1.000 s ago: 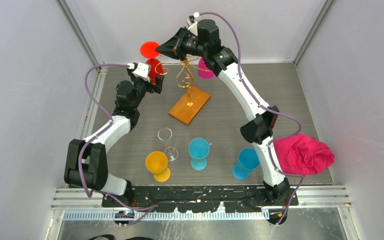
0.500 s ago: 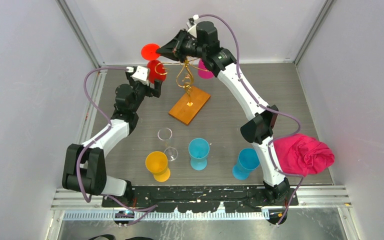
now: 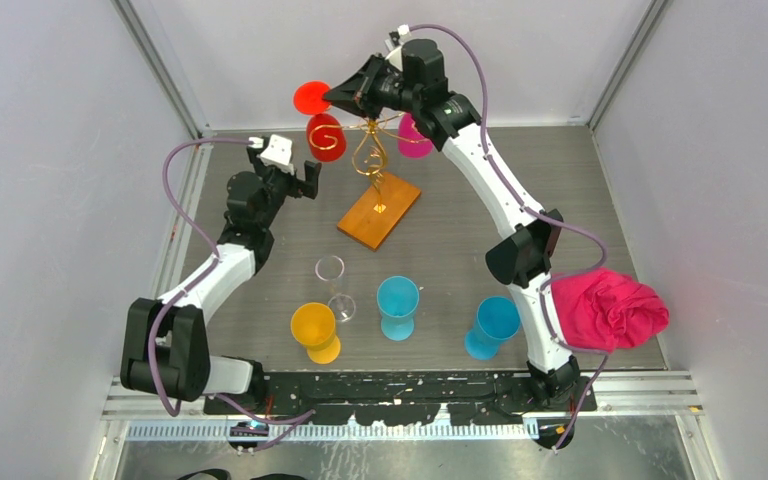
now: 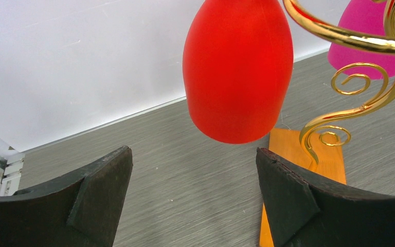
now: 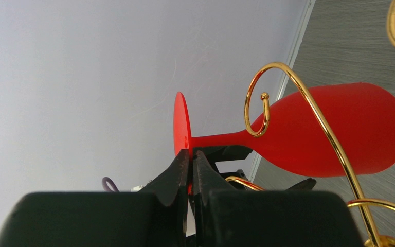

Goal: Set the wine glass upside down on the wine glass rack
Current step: Turn the wine glass upside down at the wine rack.

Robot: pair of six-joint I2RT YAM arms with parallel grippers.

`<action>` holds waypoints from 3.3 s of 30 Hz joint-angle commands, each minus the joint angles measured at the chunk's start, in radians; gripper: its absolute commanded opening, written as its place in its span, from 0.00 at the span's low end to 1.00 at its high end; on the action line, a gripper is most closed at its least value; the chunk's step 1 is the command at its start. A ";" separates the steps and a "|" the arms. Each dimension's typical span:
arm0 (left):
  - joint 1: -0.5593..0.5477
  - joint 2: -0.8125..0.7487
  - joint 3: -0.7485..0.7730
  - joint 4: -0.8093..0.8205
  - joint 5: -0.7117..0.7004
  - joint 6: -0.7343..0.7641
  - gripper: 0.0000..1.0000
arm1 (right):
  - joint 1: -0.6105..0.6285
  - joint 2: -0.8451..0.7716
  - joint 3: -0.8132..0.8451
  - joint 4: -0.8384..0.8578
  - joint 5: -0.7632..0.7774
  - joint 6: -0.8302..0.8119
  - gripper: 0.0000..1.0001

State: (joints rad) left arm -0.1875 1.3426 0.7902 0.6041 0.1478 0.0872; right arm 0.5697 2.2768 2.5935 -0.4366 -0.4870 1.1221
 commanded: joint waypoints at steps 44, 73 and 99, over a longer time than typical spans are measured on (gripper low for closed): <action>0.006 -0.014 0.006 0.039 -0.032 0.022 0.89 | -0.067 -0.048 0.030 0.017 0.030 -0.003 0.01; 0.006 0.028 0.034 0.099 -0.011 -0.005 0.87 | -0.066 0.080 0.147 0.057 0.047 0.043 0.01; 0.006 0.049 0.038 0.133 -0.001 -0.028 0.85 | -0.052 0.124 0.193 0.078 0.051 0.058 0.01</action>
State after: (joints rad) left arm -0.1875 1.3838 0.7910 0.6624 0.1326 0.0765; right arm 0.5087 2.3981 2.7308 -0.4122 -0.4389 1.1728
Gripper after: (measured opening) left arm 0.852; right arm 0.101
